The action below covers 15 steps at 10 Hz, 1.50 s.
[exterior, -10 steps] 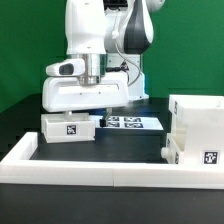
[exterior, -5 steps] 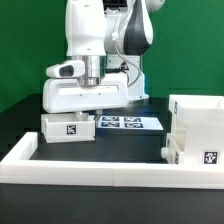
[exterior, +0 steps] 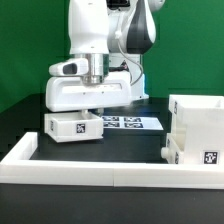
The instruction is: Assemble drawer
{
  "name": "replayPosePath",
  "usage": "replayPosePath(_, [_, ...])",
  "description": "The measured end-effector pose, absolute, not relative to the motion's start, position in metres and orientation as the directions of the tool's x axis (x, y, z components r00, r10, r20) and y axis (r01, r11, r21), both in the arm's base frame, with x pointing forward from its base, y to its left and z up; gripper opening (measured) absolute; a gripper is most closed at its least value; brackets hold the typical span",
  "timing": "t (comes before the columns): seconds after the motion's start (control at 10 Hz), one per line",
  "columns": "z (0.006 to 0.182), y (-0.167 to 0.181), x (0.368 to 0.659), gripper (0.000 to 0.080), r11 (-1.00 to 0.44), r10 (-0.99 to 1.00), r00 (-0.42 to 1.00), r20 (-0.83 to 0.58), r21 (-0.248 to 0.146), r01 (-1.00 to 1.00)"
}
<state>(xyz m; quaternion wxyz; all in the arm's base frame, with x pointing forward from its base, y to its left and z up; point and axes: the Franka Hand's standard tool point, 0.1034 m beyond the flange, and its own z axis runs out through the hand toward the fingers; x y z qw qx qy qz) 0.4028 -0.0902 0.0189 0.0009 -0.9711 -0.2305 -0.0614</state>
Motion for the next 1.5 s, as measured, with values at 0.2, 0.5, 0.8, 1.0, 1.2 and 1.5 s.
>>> replayPosePath(0.2, [0.038,-0.072,0.424,0.0041,-0.847,0.53,0.837,0.132,0.045,0.529])
replayPosePath(0.5, [0.057,-0.051,0.458,0.0041,-0.759,0.65,0.749,0.129,0.058,0.649])
replayPosePath(0.8, [0.065,-0.042,0.474,0.0041,-0.676,0.736,0.669,0.104,0.059,0.735])
replayPosePath(1.0, [0.064,-0.042,0.473,0.0041,-0.62,0.784,0.613,0.097,0.066,0.782])
replayPosePath(1.2, [0.061,-0.043,0.475,0.0041,-0.457,0.889,0.451,0.076,0.081,0.886])
replayPosePath(1.5, [0.06,-0.045,0.486,0.0042,-0.178,0.984,0.175,0.036,0.083,0.981])
